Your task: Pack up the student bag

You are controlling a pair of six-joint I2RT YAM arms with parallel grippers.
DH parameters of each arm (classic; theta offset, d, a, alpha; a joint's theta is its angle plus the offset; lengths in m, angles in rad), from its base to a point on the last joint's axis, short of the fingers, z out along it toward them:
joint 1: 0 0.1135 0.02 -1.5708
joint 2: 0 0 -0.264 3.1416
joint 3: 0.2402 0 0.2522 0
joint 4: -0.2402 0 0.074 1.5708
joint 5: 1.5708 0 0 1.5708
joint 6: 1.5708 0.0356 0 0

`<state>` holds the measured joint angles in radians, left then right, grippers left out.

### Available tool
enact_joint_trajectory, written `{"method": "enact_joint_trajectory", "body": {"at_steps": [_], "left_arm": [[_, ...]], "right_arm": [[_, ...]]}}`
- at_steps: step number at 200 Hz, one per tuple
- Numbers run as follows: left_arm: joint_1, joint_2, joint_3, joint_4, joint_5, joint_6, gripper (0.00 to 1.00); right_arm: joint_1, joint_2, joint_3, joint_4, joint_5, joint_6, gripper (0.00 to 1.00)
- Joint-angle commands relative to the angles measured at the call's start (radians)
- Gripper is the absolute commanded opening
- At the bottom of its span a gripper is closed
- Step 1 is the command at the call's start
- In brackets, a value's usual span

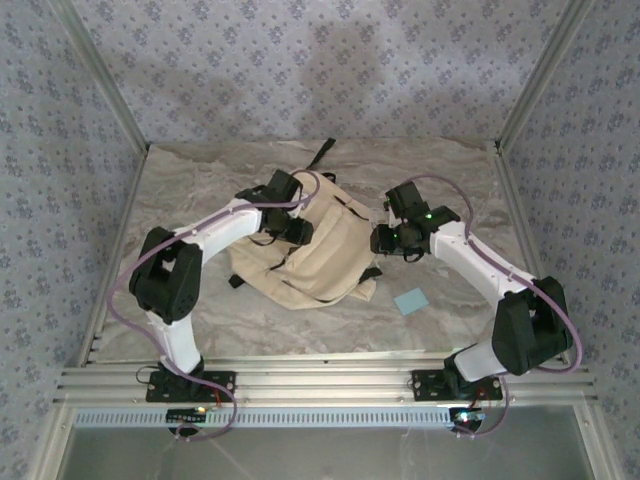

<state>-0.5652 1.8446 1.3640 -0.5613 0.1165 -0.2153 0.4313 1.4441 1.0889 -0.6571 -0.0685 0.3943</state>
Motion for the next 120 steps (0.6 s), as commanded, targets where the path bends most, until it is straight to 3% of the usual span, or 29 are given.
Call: {"method": "enact_joint_trajectory", "body": {"at_steps": [1, 19, 30, 45, 60, 94, 120], "left_arm": [[-0.006, 0.035, -0.014, -0.007, -0.012, -0.004, 0.64], [-0.005, 0.063, 0.005, -0.002, -0.078, 0.009, 0.66], [-0.004, 0.077, 0.016, -0.004, -0.098, 0.010, 0.62], [0.005, 0.073, 0.018, 0.002, -0.067, -0.003, 0.55], [0.012, 0.042, 0.017, 0.006, -0.018, -0.022, 0.54], [0.022, -0.054, 0.036, 0.004, 0.040, -0.044, 0.72], [0.035, -0.051, 0.055, -0.004, -0.026, -0.017, 0.74]], "right_arm": [[-0.004, -0.028, -0.007, 0.001, -0.015, -0.007, 0.35], [-0.004, -0.032, -0.005, 0.003, -0.017, -0.007, 0.35], [-0.005, -0.035, -0.003, 0.000, -0.019, -0.007, 0.35], [-0.005, -0.039, -0.001, -0.004, -0.018, -0.006, 0.35], [-0.008, -0.042, -0.001, -0.006, -0.016, -0.007, 0.35], [-0.014, -0.038, -0.005, 0.005, -0.027, -0.006, 0.35], [-0.014, -0.031, -0.003, 0.017, -0.039, -0.005, 0.35]]}}
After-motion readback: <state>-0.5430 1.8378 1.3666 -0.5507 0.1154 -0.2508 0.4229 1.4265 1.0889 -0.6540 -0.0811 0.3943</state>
